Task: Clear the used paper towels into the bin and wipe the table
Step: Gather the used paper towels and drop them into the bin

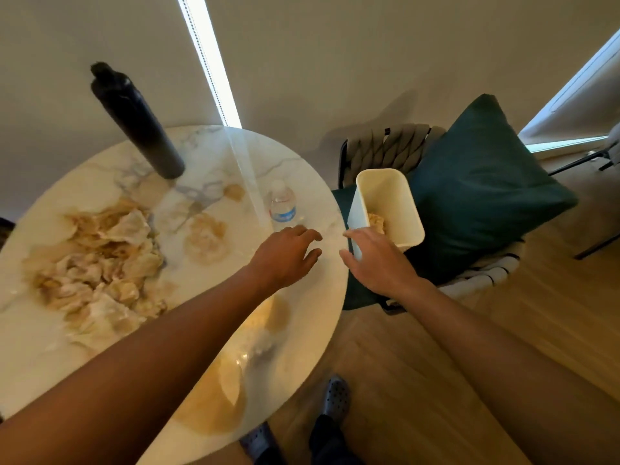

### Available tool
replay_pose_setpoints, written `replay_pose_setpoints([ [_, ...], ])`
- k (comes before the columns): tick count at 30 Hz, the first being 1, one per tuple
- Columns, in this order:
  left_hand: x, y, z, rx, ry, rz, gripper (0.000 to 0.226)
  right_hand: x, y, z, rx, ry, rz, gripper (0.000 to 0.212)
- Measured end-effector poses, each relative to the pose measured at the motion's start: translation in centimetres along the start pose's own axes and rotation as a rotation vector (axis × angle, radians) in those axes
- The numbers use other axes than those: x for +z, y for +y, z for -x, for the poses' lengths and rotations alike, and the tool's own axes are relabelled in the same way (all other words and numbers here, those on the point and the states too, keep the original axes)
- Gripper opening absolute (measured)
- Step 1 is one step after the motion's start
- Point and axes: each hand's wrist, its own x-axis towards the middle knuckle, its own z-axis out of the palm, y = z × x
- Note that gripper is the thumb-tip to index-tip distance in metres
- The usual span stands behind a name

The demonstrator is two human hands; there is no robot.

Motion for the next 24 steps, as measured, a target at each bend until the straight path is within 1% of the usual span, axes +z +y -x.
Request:
replay_pose_setpoints([
  [3, -0.4, -3.0, 3.3, 0.006, 0.016, -0.018, 0.038, 1.5, -2.0, 0.7, -0.067, -0.027, -0.017, 0.046],
  [13, -1.2, -13.3, 14.4, -0.150, 0.081, 0.009, 0.035, 6.6, -10.7, 3.6, -0.195, -0.151, -0.020, 0.048],
  [17, -1.3, -16.3, 18.3, -0.223, 0.106, 0.029, 0.034, 8.8, -14.0, 4.4, -0.251, -0.187, 0.022, 0.046],
  [24, -0.7, -20.9, 23.4, -0.288, 0.112, 0.055, 0.031, 12.7, -19.2, 4.6, -0.341, -0.241, 0.068, 0.046],
])
